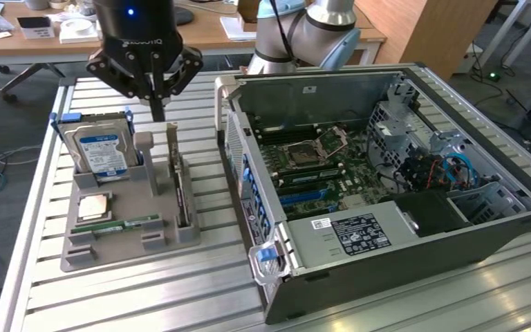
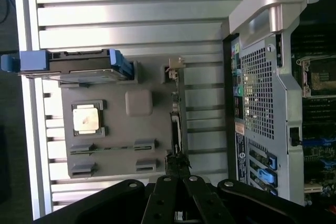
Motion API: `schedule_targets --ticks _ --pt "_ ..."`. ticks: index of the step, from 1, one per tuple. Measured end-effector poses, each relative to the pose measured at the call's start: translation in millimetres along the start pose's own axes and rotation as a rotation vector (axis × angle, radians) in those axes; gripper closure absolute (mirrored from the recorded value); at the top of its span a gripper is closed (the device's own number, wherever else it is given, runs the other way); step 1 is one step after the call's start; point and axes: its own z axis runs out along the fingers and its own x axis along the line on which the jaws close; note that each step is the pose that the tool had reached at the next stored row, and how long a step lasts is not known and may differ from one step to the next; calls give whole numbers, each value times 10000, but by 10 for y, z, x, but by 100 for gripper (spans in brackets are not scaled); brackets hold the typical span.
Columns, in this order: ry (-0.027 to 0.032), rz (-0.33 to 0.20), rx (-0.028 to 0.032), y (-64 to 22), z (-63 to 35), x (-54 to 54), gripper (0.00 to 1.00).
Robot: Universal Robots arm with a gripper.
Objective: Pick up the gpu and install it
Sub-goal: 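Reach for the gpu, then pick up the gpu and move the gpu toward the slot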
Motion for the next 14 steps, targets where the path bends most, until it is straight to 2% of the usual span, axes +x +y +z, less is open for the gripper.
schedule_targets --ticks 14 --pt "0 -1 0 -32 -2 17 89"
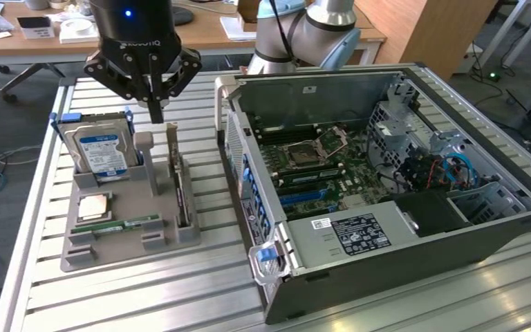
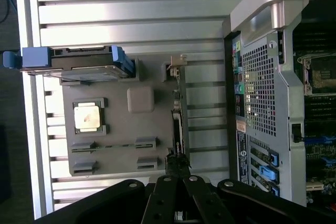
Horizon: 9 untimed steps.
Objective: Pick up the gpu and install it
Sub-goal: 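Pick up the gpu and move the gpu toward the slot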
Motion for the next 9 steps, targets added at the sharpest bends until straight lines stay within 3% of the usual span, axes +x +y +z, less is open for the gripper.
schedule_targets --ticks 7,9 --pt "0 0 0 0 0 0 89" --pt "0 0 0 0 0 0 83"
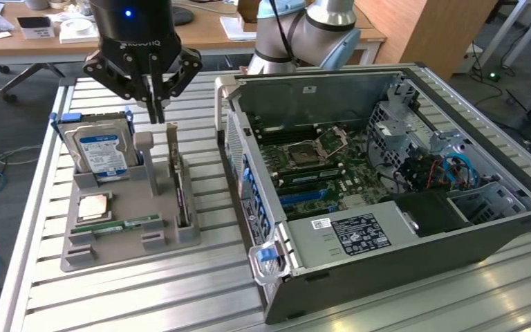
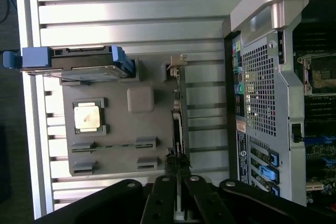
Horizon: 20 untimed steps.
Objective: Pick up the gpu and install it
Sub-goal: 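Pick up the gpu and move the gpu toward the slot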
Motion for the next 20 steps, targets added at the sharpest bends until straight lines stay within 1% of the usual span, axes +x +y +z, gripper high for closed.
schedule_targets --ticks 1,2,3,5,6,7,15,20 --pt "0 0 0 0 0 0 83" --pt "0 0 0 0 0 0 77" --pt "0 0 0 0 0 0 77" --pt "0 0 -1 0 0 0 65" --pt "0 -1 0 0 0 0 65" --pt "0 0 0 0 0 0 58" --pt "0 0 0 0 5 0 58" --pt "-1 -1 -1 -3 63 1 58"
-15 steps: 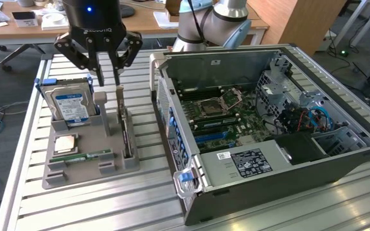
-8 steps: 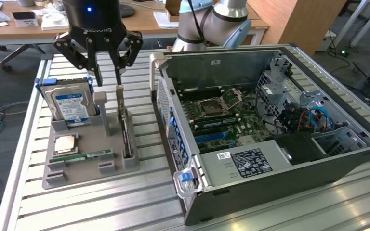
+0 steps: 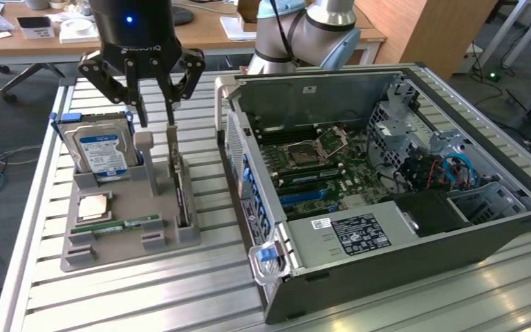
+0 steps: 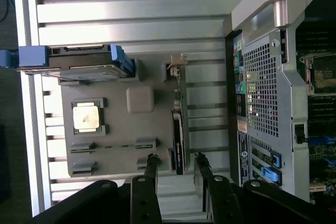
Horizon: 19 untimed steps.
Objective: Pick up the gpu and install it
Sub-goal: 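Pick up the gpu and move the gpu toward the slot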
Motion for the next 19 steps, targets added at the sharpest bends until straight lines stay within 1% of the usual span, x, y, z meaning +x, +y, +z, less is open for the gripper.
schedule_targets --ticks 8,19 --pt "0 1 0 -3 83 2 58" --pt "1 0 0 -6 142 3 58"
